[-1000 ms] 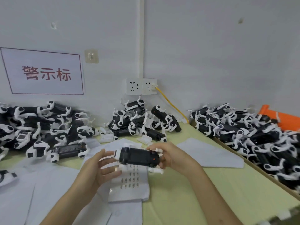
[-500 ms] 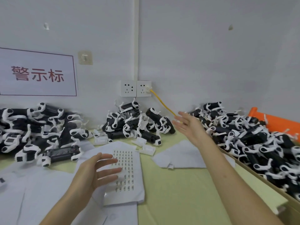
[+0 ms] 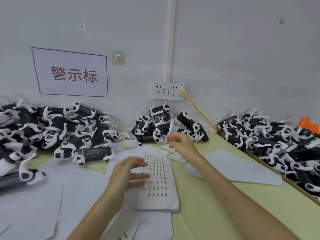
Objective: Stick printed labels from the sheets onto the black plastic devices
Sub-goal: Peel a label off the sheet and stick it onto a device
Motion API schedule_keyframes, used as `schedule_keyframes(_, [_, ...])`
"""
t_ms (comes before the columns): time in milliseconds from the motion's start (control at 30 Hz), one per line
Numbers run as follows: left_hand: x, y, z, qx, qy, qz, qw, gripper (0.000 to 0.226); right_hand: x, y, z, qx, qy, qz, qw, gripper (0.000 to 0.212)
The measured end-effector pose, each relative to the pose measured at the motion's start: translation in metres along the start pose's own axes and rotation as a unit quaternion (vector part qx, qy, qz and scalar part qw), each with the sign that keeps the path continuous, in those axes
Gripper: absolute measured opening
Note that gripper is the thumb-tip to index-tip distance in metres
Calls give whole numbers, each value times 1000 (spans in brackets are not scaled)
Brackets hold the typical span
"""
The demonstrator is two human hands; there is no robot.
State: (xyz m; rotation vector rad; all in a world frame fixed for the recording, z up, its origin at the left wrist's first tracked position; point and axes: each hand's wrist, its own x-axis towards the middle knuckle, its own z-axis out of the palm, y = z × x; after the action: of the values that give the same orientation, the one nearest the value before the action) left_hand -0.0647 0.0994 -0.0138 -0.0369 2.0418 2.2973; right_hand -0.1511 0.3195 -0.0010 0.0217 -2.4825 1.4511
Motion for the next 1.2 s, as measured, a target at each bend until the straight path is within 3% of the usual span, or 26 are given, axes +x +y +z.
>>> schedule_keyframes(200, [0,2,-1,0,6,3,1000,23,28,-9,40,-127,-61,-62,988,55])
schedule_keyframes(367, [3,-3,-1,-49,45,-21,998,20,35,-43,96,-173,-128,-104,971,59])
schedule_keyframes(533, [10,-7,-7,-163,69,-86,980,15,37,-73,154,-133,-202,-91,966,38])
schedule_keyframes(633, [12,-8,-11,-205,73,-108,970,12,31,-74,165,-121,-220,-109,962,31])
schedule_keyframes(767, [9,-10,-5,-225,68,-120,965,13,20,-73,164,-139,-259,-163,942,6])
schedule_keyframes(800, [9,-10,-3,-213,65,-119,968,14,17,-74,163,-146,-251,-173,941,14])
schedule_keyframes(867, [8,-12,0,-185,62,-111,974,15,10,-79,157,-117,-225,-186,949,27])
schedule_keyframes(967, [9,-11,0,-182,59,-110,975,12,0,-89,135,-50,-152,-199,967,25])
schedule_keyframes(1067, [7,-10,-1,-195,60,-117,972,14,-10,-94,101,73,-107,-146,981,26])
schedule_keyframes(1200, [8,-1,-6,-210,35,-49,976,21,-32,-84,50,328,-138,-27,934,26])
